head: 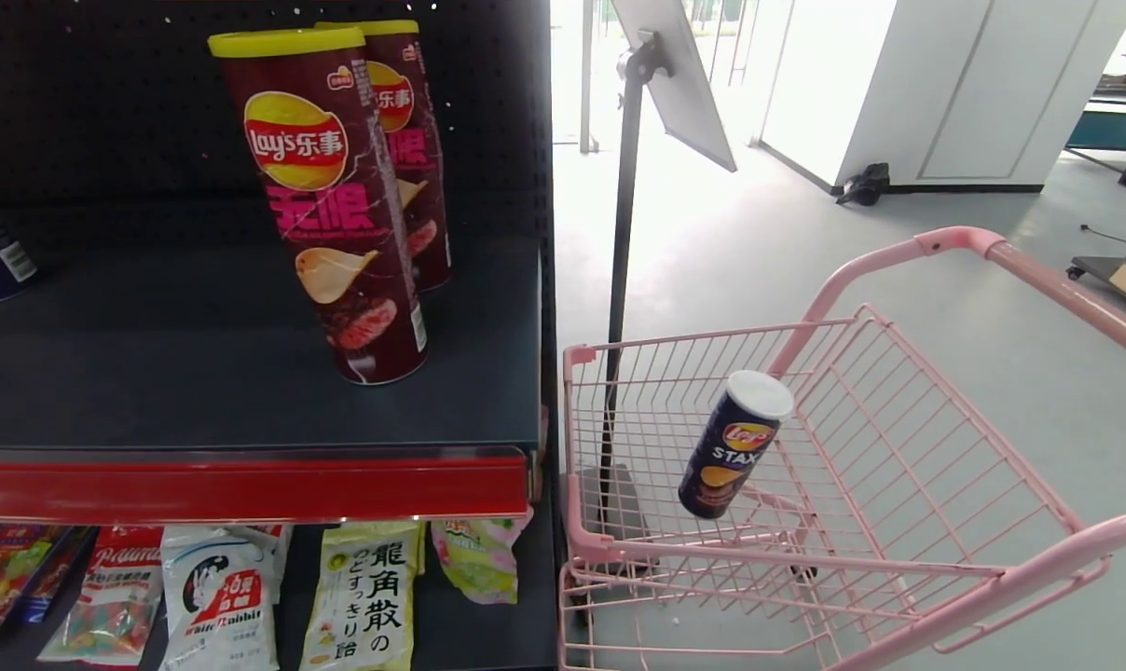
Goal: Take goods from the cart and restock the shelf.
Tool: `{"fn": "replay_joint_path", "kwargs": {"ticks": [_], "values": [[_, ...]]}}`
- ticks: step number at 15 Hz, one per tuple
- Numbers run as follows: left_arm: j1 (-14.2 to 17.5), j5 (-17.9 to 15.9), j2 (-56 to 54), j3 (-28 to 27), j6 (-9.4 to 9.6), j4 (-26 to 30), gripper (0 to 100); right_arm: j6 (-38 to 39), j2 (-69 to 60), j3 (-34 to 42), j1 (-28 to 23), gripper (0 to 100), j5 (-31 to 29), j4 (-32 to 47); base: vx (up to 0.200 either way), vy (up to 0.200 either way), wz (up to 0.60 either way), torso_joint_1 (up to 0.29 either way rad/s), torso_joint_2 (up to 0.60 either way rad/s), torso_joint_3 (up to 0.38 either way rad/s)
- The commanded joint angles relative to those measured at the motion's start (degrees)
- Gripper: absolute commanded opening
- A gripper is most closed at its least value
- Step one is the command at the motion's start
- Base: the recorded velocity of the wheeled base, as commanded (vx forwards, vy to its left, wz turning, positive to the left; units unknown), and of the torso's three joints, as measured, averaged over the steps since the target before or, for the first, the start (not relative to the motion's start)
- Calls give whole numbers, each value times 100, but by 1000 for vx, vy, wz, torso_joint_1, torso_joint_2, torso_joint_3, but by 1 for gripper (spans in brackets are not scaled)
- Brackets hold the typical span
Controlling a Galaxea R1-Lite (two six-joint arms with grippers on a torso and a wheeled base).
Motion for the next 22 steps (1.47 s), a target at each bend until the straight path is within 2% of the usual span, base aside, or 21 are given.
{"fn": "replay_joint_path", "kwargs": {"ticks": [1, 4, 5, 6, 7, 8, 9, 10, 11, 12, 13, 14, 15, 16, 18, 19, 22], "values": [[0, 1, -3, 1, -2, -1, 100, -11, 16, -6, 1, 100, 8, -1, 0, 0, 0, -22, 66, 41], [0, 1, -3, 1, -2, -1, 100, -19, 7, -59, 1, 100, 17, -36, 0, 0, 0, 0, 0, 0], [0, 1, -3, 1, -11, -1, 100, -19, 728, -1202, 45, 100, 263, -18, 0, 0, 0, 0, 0, 0], [0, 1, -3, 1, -11, -1, 100, 16, 1906, -2098, 97, 100, 535, -53, 0, 0, 0, 0, 0, 0], [0, 1, -3, 1, -11, -1, 100, 60, 3330, -3434, 106, 100, 694, -291, 0, 0, 0, 0, 0, 0], [0, 1, -3, 1, -11, -1, 100, 183, 4094, -4014, 133, 100, 817, -449, 0, 0, 0, 0, 0, 0], [0, 1, -3, 1, -11, -1, 100, 209, 4481, -4287, 159, 100, 1036, -590, 0, 0, 0, 0, 0, 0], [0, 1, -3, 1, -11, -1, 100, 174, 4903, -4418, 133, 100, 1414, -827, 0, 0, 0, 0, 0, 0], [0, 1, -3, 1, -11, -1, 100, -81, 5676, -4278, 71, 100, 2074, -1495, 0, 0, 0, 0, 0, 0], [0, 1, -3, 1, -11, -1, 100, -318, 6239, -4084, -114, 100, 2416, -2040, 0, 0, 0, 0, 0, 0], [0, 1, -3, 1, -11, -1, 100, -494, 6977, -4023, -579, 100, 2917, -2708, 0, 0, 0, 0, 0, 0], [0, 1, -3, 1, -11, -1, 100, -555, 7258, -4014, -755, 100, 3199, -2963, 0, 0, 0, 0, 0, 0], [0, 1, -3, 1, -11, -1, 100, -933, 7944, -3882, -1001, 100, 4130, -3376, 0, 0, 0, 0, 0, 0], [0, 1, -3, 1, -11, -1, 100, -1303, 8208, -3794, -1063, 100, 4508, -3402, 0, 0, 0, 0, 0, 0], [0, 1, 6, 1, -11, -1, 100, -2691, 9201, -3742, -1529, 100, 5826, -3367, 0, 0, 0, 0, 0, 0], [0, 1, -3, 1, -11, -1, 100, -3016, 9587, -3777, -1529, 100, 6204, -3358, 0, 0, 0, 0, 0, 0], [0, 1, -3, 1, -11, -1, 100, -3245, 10352, -3997, -1520, 100, 6494, -3358, 0, 0, 0, 0, 0, 0]]}}
